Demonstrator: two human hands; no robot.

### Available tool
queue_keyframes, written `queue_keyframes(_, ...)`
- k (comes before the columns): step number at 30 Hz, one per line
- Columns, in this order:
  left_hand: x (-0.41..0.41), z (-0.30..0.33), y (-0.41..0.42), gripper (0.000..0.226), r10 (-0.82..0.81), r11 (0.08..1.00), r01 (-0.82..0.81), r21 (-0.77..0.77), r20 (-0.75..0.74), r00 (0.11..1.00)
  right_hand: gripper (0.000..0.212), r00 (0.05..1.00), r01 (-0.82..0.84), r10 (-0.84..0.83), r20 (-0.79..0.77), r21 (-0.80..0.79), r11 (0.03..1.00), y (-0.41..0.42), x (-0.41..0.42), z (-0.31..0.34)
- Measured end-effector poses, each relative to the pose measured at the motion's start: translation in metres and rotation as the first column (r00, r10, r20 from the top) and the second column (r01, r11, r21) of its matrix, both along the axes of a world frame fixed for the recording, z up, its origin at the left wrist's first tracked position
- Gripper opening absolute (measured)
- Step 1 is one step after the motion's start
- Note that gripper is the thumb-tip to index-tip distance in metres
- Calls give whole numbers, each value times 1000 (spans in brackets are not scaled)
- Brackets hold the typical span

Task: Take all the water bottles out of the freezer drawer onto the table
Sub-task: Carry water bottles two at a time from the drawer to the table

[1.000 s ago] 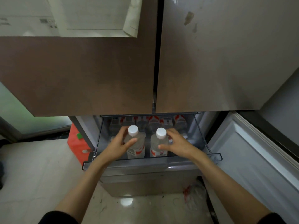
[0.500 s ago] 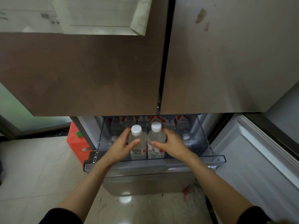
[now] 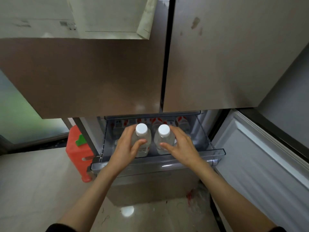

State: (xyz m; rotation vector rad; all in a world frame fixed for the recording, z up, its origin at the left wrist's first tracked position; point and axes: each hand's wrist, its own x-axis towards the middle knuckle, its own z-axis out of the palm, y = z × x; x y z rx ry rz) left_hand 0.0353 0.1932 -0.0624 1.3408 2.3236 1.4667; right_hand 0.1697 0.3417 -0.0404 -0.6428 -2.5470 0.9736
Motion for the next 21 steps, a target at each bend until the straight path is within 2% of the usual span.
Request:
queue_keyframes(5, 22, 48, -16, 43, 34, 989, -20, 149, -89, 995, 60, 981, -34, 45, -188, 63, 997, -11, 14, 38)
queue_keyframes(10, 51, 99, -33, 46, 126, 962, -122, 243, 0, 992, 54, 929, -86, 9, -371, -193, 978, -15, 41, 87)
queue_keyframes(14, 95, 128, -44, 39, 217, 904, -232, 360, 84, 973, 49, 871, -230, 76, -486, -264, 937, -28, 65, 113)
queue_keyframes(18, 136, 119, -81, 38, 346, 850, -398, 344, 203, 916, 43, 869, -324, 147, -472, -318, 891, -53, 86, 110)
queue_keyframes(21, 162, 109, -120, 32, 429, 803, -493, 334, 250, 868, 44, 877, -382, 266, -400, -244, 891, -82, 95, 99)
